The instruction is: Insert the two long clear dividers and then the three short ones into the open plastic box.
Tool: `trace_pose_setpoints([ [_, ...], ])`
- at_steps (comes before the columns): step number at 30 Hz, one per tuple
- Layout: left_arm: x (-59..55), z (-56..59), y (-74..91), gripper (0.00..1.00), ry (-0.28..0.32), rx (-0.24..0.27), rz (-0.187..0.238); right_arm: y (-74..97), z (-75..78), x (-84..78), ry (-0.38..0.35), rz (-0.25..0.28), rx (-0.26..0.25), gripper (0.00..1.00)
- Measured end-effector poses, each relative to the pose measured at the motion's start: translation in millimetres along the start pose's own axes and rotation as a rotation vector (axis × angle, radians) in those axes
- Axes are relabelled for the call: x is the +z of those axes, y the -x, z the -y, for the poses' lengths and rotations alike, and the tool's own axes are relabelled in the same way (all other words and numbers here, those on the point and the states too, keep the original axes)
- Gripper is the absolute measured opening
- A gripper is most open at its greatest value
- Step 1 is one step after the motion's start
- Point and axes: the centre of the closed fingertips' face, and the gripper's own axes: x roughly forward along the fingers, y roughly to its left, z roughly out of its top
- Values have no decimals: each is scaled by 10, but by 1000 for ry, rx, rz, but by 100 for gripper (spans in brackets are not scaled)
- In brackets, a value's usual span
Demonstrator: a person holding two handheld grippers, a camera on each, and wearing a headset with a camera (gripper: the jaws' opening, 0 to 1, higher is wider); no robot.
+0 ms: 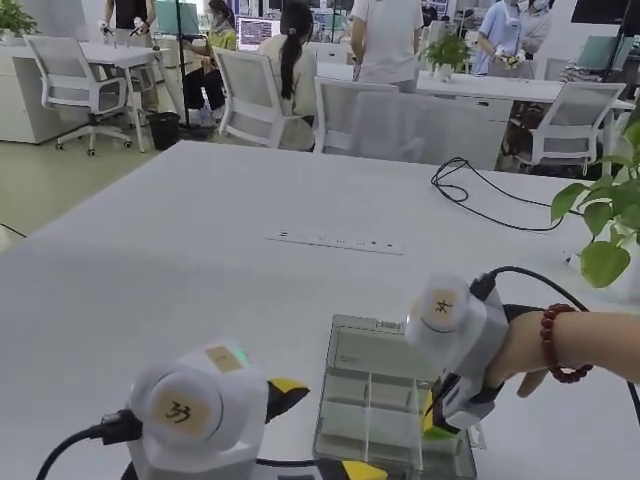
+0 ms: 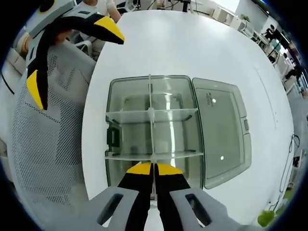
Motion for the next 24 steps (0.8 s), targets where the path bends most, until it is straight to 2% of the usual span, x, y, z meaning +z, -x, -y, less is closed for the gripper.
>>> trace_pose_setpoints([
  [5, -2, -22, -1, 67, 12, 2, -3, 44, -11, 64, -68, 51, -9, 11],
  [8, 5, -22, -3, 67, 20, 5, -2, 125, -7, 63, -76, 80, -46, 17],
  [9, 0, -21, -6, 67, 22, 5, -4, 149, -7, 64, -108, 95, -57, 19],
  [11, -27, -19, -12, 68, 14, 7, -25, 193, -56, 57, -193, 134, -48, 19],
  [15, -28, -17, -14, 68, 9, 7, -33, 272, -91, 26, -238, 192, -73, 26],
  [16, -19, -17, -12, 68, 8, 8, -33, 305, -89, 44, -272, 223, -92, 27],
  [21, 10, -52, 32, 69, -1, 19, -36, 503, -130, 125, -341, 352, -145, 35],
  [24, 17, -92, 78, 71, 31, 27, -40, 617, -146, 145, -370, 414, -197, 40],
])
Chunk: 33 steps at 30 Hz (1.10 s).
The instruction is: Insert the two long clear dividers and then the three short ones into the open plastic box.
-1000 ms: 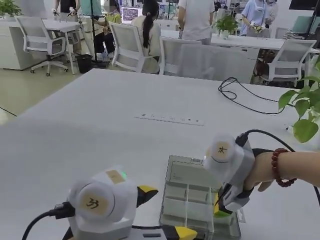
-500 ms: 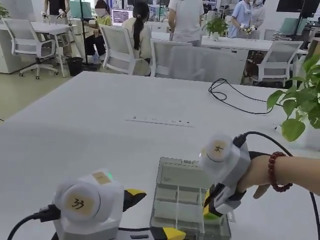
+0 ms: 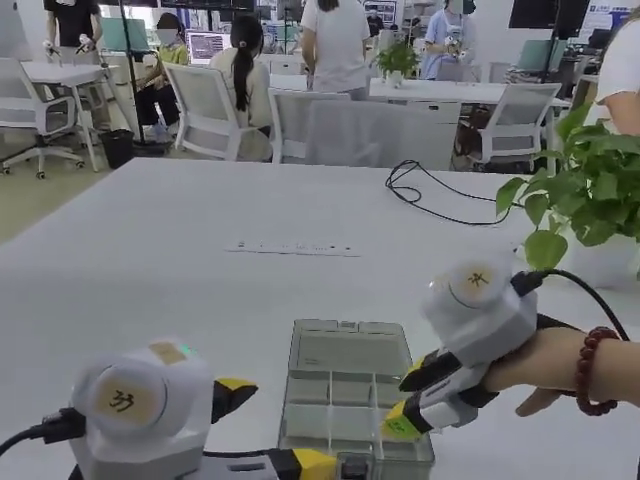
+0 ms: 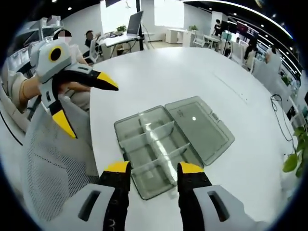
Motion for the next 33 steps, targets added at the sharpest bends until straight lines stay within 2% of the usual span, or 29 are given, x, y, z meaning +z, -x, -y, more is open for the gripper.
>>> trace_pose_setpoints([
  [1, 9, 0, 16, 72, 30, -5, 4, 45, -13, 0, -10, 14, -12, 42],
  [4, 3, -26, 56, 72, 37, -3, -6, 154, -17, 23, -52, 69, -60, 51],
  [9, -9, -68, 124, 75, 29, 21, -16, 338, -27, 22, -136, 159, -116, 58],
  [10, -17, -80, 136, 75, 25, 25, -22, 385, -8, 40, -161, 191, -136, 60],
  [13, -18, -95, 158, 75, 19, 31, -28, 470, -3, 49, -204, 239, -151, 64],
  [22, 32, -103, 211, 81, 5, 37, -28, 582, -75, -151, -228, 274, -166, 75],
  [28, -6, -78, 249, 85, -3, 39, -43, 652, -108, -244, -264, 320, -174, 82],
  [33, -32, -63, 261, 90, 12, 43, -43, 682, -149, -257, -239, 353, -190, 92],
])
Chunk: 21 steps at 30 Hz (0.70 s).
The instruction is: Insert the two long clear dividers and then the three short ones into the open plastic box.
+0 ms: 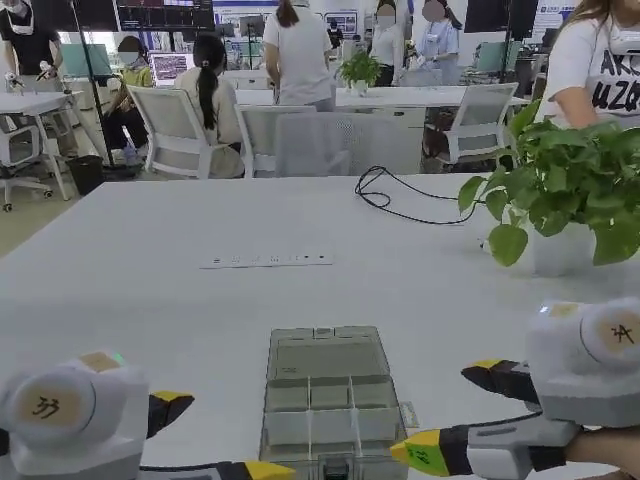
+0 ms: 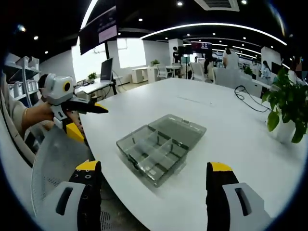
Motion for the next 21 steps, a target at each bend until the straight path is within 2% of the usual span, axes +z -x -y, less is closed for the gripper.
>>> trace_pose_setpoints([
  [3, 0, 21, 3, 93, -1, 1, 2, 14, -12, 23, 3, 23, -1, 100],
  [7, -10, 34, 5, 97, 11, 13, 0, 16, -47, 2, 15, 23, 12, 100],
  [11, -31, 59, 19, 98, 2, 24, -2, 16, -74, -63, 47, -8, 11, 100],
  [14, -19, 66, 26, 100, -25, 38, -1, 27, -78, -66, 54, -8, 11, 100],
  [21, -11, 59, 30, 100, -39, 37, -10, 38, -81, -42, 41, 6, 7, 100],
])
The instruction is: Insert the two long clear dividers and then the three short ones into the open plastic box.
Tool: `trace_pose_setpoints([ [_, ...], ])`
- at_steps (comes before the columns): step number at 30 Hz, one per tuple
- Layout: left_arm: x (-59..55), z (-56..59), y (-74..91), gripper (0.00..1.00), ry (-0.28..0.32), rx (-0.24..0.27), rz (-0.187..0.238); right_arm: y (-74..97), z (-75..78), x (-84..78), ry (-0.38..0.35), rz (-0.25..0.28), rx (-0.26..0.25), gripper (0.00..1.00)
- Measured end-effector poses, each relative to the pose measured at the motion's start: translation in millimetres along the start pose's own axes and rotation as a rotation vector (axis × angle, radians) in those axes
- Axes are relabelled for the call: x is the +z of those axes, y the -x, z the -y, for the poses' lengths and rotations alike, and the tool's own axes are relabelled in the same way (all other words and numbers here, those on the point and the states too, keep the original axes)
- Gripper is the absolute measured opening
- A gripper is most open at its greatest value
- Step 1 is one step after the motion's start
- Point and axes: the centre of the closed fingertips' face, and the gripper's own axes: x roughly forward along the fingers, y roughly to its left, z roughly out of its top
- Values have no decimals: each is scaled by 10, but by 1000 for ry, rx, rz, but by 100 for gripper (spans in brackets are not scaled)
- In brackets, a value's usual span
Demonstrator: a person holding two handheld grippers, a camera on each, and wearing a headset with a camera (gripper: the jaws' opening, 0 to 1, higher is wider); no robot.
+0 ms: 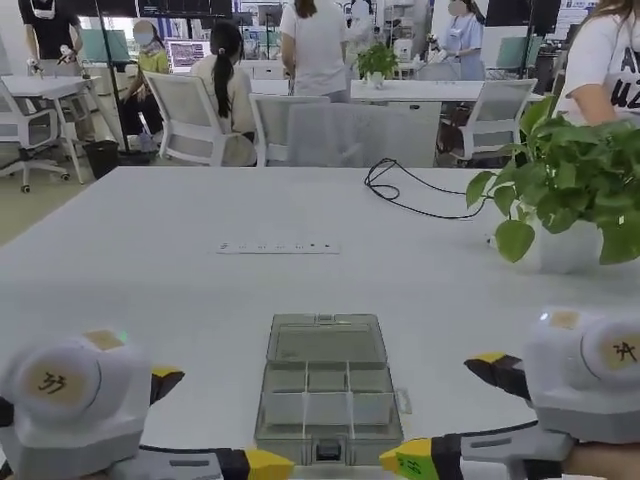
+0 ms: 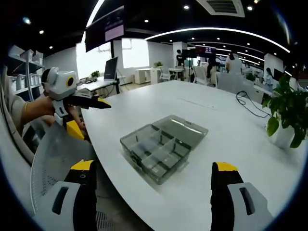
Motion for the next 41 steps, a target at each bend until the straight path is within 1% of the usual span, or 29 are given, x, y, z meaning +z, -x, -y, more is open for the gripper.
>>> trace_pose_setpoints([
  [6, -18, -26, 0, 100, 4, 1, -15, 9, -38, -58, 17, -23, 4, 100],
  [10, -44, -34, 3, 100, 3, 2, -36, 27, -49, -45, 12, -8, 3, 100],
  [12, -46, -40, 10, 100, 1, 3, -40, 31, -50, -41, 6, -8, 5, 100],
  [18, -6, -51, 38, 100, -2, 4, -24, 29, -50, -19, 18, -11, -2, 100],
  [21, -19, -55, 30, 99, -4, 2, -37, 23, -48, 2, 7, -3, -4, 100],
  [25, -1, -56, 12, 99, -5, -6, -34, 18, -38, 14, 10, -6, -11, 100],
  [29, 7, -92, -11, 98, -8, -8, -38, 16, -18, 39, 3, -2, -16, 100],
  [32, 16, -96, -14, 98, -12, -10, -37, 12, 2, 43, 8, -5, -21, 100],
  [37, 4, -101, -20, 98, -17, -15, -45, -2, 8, 48, 9, -6, -19, 100],
  [41, 15, -114, -30, 98, -13, -15, -39, -16, 6, 49, 19, -12, -14, 100],
])
